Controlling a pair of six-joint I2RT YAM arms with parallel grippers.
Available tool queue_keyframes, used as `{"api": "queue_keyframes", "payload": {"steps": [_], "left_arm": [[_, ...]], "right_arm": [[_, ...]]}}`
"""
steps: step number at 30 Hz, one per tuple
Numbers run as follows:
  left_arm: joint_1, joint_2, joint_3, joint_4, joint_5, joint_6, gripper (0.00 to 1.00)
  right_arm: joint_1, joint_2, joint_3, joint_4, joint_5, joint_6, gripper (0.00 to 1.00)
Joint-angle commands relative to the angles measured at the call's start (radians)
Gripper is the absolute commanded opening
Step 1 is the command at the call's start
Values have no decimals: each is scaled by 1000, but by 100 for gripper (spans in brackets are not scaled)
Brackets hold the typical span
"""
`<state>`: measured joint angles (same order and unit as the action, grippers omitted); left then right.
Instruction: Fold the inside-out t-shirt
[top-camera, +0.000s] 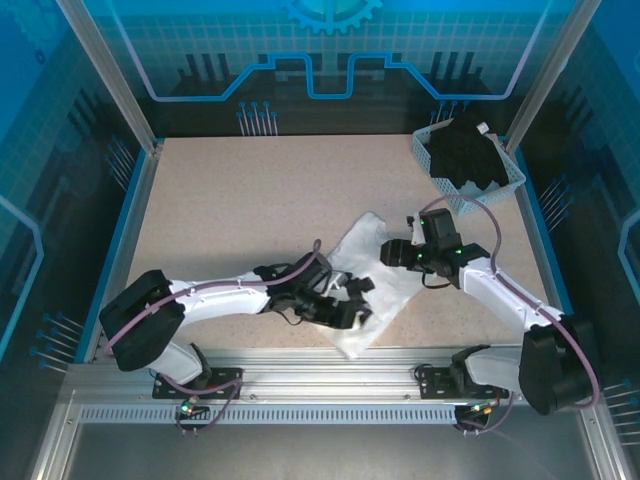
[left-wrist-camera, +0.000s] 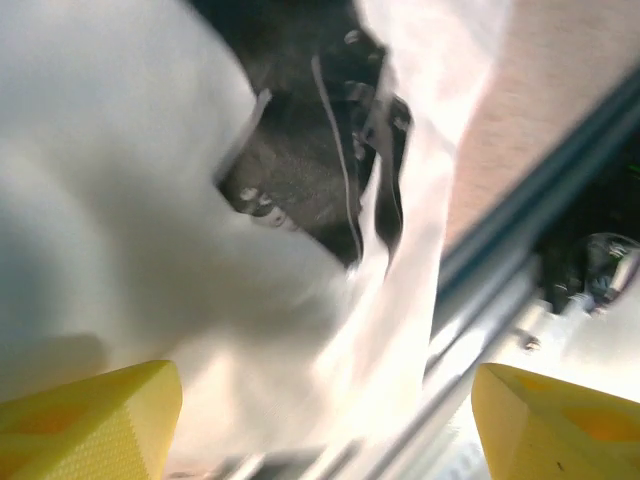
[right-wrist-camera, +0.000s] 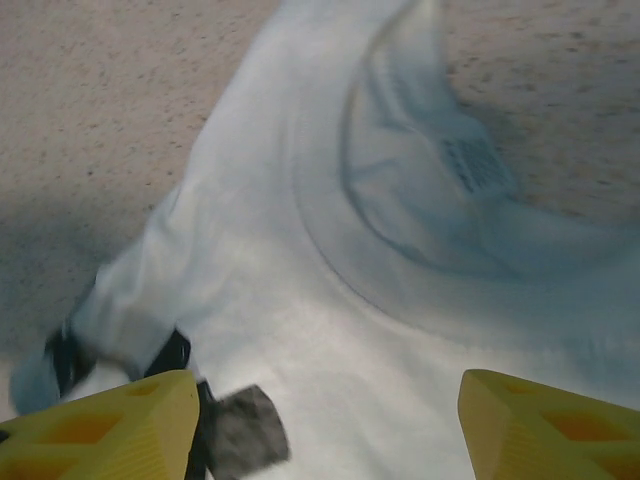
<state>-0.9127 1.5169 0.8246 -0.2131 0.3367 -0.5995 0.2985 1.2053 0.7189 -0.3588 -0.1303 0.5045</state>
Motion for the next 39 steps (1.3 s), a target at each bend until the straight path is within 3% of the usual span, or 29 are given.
{"api": "queue_keyframes", "payload": {"steps": [1, 3, 5, 7, 12, 19, 25, 30, 39], "left_arm": [[33, -50, 117, -64, -127, 94, 80], [90, -51, 148, -53, -158, 128, 81], [161, -11, 180, -14, -118, 133, 81], [222, 76, 247, -10, -73, 153, 81], [296, 342, 491, -114, -76, 243, 81], [307, 636, 812, -286, -57, 335, 81], [307, 765, 928, -361, 5, 345, 79], [306, 795, 929, -361, 80, 337, 70], [307, 811, 941, -328, 147, 319, 35]], "right_arm": [[-9, -66, -28, -135, 60, -25, 73], [-23, -93, -51, -158, 96, -26, 76], [-56, -99, -59, -175, 101, -34, 77], [-105, -80, -59, -177, 100, -46, 79], [-218, 71, -6, -175, 64, -50, 80], [-216, 247, 35, -116, 33, -24, 79], [-181, 339, 63, -78, -11, -12, 73], [-160, 373, 79, -25, -64, 8, 62], [-148, 375, 100, 34, -73, 34, 40]]}}
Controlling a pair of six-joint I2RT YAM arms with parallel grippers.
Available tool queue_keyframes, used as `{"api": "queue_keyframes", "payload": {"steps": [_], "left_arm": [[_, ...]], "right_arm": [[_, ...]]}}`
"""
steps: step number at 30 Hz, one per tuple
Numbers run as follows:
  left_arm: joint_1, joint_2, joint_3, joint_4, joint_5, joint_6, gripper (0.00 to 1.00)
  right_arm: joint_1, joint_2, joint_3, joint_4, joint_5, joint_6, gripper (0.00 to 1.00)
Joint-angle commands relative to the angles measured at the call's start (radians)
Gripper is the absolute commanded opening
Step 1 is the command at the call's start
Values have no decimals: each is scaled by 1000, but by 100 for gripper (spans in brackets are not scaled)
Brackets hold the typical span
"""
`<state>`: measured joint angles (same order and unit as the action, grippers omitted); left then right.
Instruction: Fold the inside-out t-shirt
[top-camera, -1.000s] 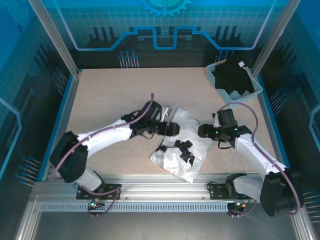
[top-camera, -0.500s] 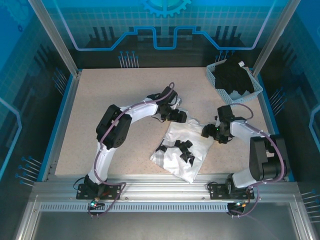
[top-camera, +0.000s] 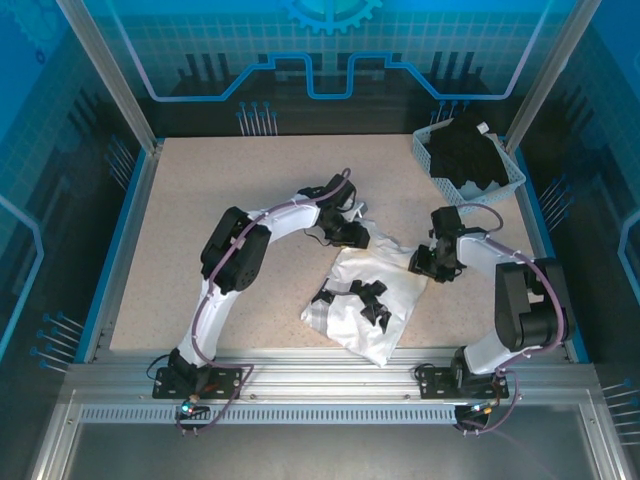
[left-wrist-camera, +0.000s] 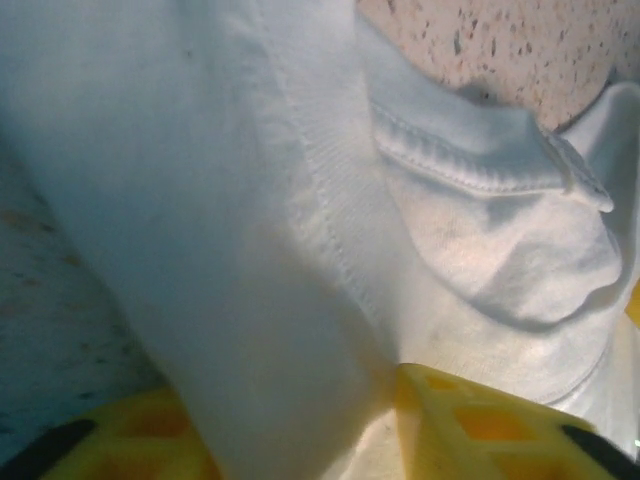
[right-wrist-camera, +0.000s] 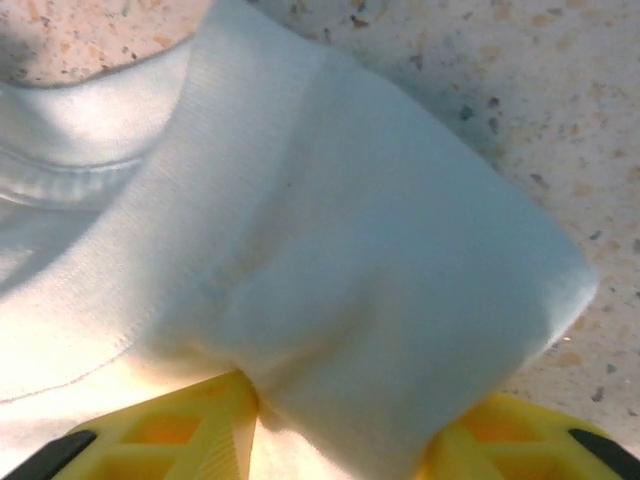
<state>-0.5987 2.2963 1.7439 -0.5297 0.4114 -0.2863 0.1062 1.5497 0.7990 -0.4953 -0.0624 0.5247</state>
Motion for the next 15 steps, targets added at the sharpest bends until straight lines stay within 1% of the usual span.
{"api": "queue_keyframes", "payload": {"steps": [1, 6, 10, 13, 15], "left_arm": [[-5, 34, 23, -5, 73, 0, 31], [20, 27, 1, 35, 71, -39, 12], [58, -18, -54, 103, 69, -79, 0], [97, -80, -122, 183, 70, -113, 0], [128, -127, -171, 252, 76, -140, 0]], "right_arm": [[45, 31, 17, 176, -137, 15, 37], [36, 27, 7, 213, -119, 19, 21], [25, -3, -1, 263, -108, 0, 9], [22, -43, 0, 305, -108, -30, 2], [21, -64, 0, 339, -117, -41, 0]]}}
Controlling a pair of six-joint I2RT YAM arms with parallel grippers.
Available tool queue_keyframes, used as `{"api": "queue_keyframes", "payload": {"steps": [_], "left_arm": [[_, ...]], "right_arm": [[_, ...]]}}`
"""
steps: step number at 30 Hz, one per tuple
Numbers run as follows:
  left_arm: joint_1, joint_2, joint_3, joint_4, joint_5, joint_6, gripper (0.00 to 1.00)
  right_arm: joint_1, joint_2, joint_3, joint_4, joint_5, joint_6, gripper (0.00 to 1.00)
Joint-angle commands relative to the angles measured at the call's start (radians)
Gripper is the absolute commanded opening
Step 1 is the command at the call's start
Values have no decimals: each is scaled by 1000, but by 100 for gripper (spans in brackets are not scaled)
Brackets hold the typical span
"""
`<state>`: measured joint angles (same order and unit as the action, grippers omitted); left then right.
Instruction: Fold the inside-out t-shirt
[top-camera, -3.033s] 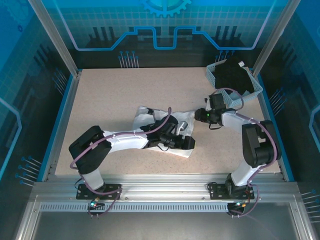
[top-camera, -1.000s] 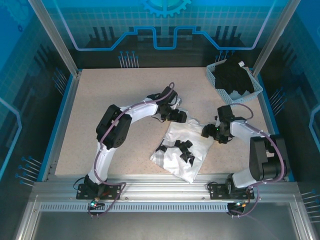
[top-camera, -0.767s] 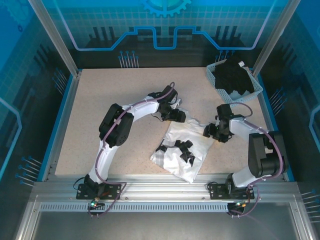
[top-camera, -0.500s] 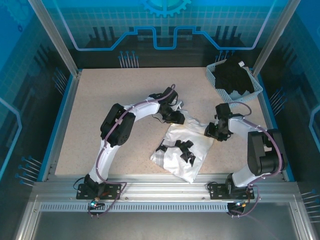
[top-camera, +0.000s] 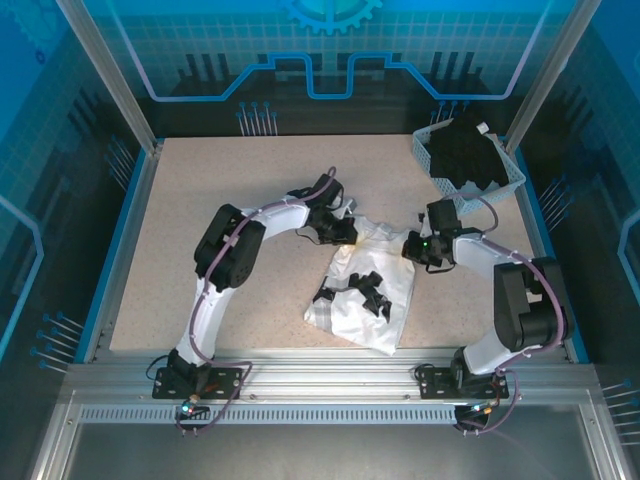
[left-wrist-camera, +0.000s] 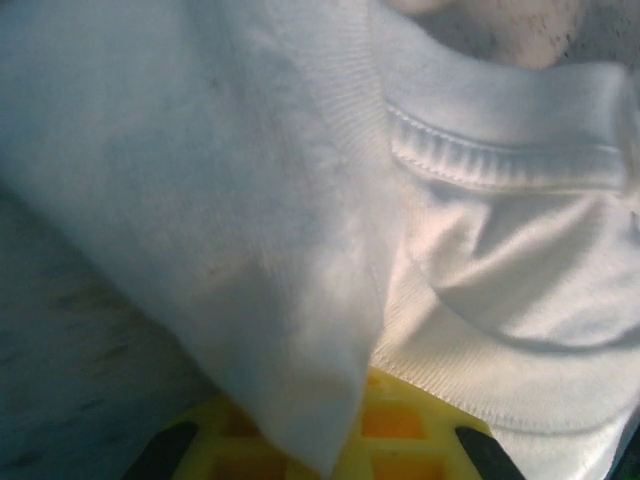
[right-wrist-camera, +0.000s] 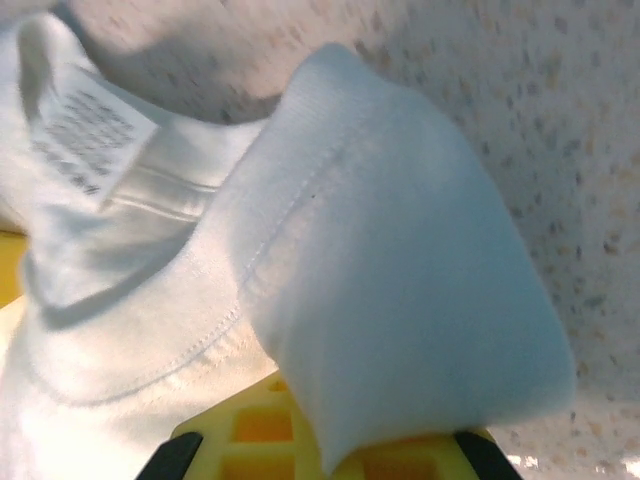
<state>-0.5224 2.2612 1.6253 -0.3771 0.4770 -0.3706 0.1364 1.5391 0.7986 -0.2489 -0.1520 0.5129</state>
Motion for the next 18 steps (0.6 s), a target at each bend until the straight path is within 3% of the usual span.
{"api": "queue_keyframes", "payload": {"steps": [1, 9, 14, 18], "left_arm": [[68, -117, -80, 140, 13, -69, 0], [153, -212, -201, 335, 38, -135, 0], [205, -251, -185, 397, 35, -134, 0], [268, -268, -72, 414, 28, -134, 0]], "right_arm": [[-9, -60, 1, 117, -37, -33, 0], [2, 38, 91, 247, -100, -47, 0], [2, 138, 287, 246, -124, -68, 0], [0, 232, 556, 178, -134, -101, 0]]}}
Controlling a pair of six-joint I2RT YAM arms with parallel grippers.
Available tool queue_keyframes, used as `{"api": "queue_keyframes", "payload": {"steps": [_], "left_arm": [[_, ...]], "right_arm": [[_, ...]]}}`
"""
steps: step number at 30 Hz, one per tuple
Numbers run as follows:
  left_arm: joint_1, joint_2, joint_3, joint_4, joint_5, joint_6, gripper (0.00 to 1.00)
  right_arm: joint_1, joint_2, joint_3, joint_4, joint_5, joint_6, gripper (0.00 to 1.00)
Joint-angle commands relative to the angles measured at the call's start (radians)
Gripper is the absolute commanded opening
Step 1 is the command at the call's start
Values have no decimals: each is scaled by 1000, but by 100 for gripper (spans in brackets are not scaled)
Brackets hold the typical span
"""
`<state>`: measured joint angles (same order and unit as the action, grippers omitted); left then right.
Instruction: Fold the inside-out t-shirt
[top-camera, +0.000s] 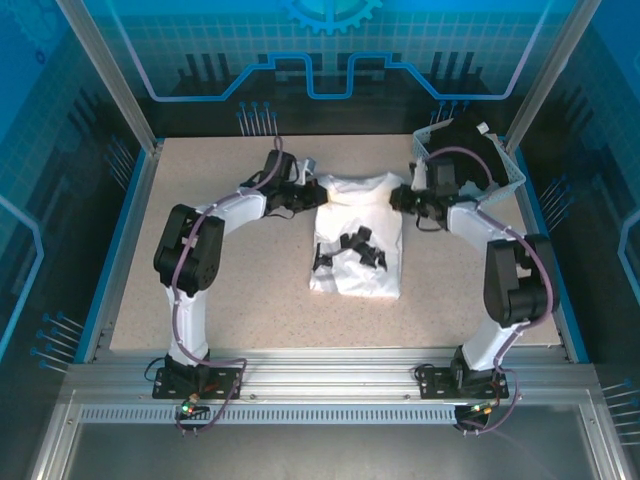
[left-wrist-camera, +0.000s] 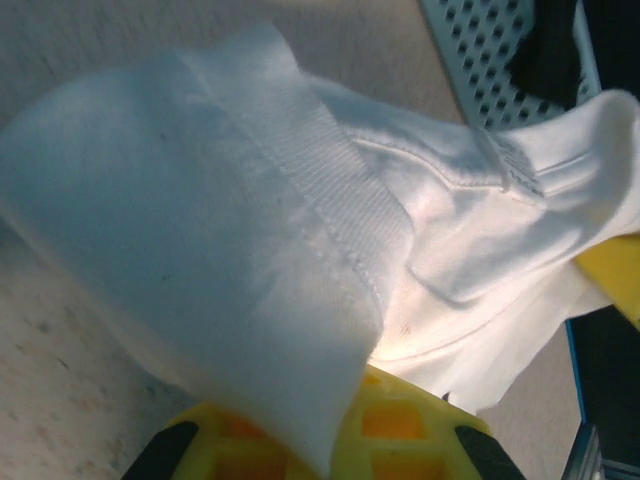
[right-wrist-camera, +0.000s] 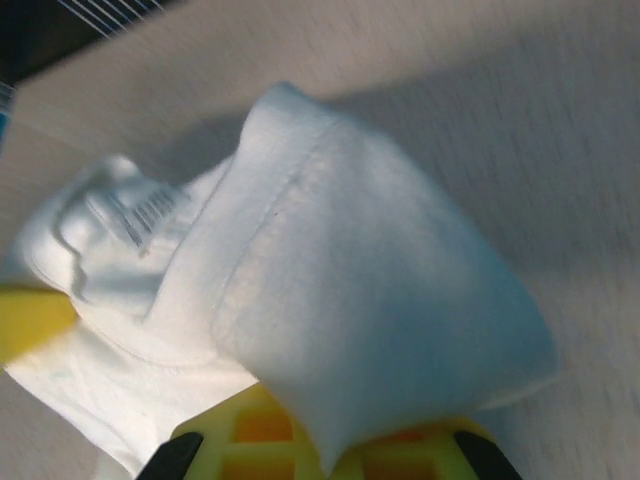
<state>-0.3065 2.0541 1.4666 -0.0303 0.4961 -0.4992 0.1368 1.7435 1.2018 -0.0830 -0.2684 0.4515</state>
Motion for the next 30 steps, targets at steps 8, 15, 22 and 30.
{"api": "queue_keyframes", "payload": {"steps": [8, 15, 22, 30], "left_arm": [[112, -89, 224, 97, 4, 1, 0], [95, -269, -211, 383, 42, -88, 0], [5, -530, -669, 463, 34, -108, 0], [-73, -609, -825, 477, -70, -117, 0]], "right_arm": [[0, 140, 514, -84, -92, -96, 0], [30, 7, 230, -54, -149, -117, 0], [69, -227, -188, -77, -151, -86, 0], [81, -302, -306, -109, -117, -98, 0]]}}
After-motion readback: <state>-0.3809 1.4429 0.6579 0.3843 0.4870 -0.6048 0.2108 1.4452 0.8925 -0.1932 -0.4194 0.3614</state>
